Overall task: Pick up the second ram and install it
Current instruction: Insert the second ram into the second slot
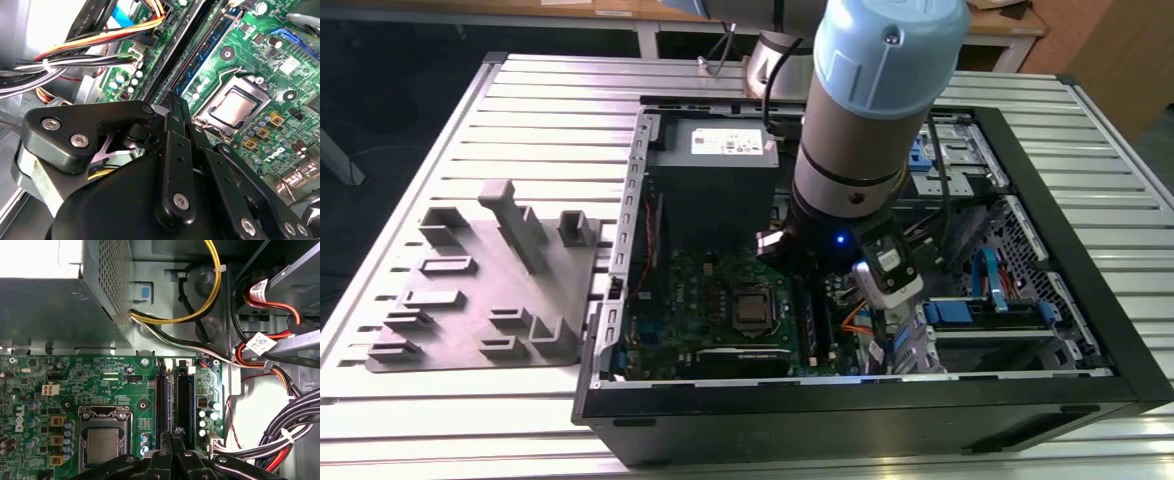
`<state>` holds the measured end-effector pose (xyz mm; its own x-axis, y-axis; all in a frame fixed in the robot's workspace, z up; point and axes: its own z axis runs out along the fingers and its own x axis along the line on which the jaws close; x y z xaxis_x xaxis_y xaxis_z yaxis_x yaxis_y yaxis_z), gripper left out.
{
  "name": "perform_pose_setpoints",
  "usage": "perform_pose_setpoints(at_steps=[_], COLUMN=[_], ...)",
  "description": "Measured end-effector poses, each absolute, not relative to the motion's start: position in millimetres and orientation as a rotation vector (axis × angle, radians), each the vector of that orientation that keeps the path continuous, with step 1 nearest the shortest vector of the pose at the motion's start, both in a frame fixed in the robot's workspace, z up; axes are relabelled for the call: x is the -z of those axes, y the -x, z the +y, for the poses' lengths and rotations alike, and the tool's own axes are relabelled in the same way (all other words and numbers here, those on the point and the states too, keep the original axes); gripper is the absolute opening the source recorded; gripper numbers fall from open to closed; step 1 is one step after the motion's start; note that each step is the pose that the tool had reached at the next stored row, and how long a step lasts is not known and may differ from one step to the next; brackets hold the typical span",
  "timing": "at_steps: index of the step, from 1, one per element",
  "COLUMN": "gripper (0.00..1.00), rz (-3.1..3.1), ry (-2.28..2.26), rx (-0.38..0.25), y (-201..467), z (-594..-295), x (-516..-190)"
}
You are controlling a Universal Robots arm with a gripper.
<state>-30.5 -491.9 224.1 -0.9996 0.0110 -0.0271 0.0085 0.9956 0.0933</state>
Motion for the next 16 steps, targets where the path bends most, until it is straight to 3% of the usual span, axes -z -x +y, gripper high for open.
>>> perform_pose_setpoints(at_steps=[16], gripper=[0.08], rz=[3.111], ry=[-0.015], rx=[-0.146], y=[30.5], z=[-491.9], x=[-221.2])
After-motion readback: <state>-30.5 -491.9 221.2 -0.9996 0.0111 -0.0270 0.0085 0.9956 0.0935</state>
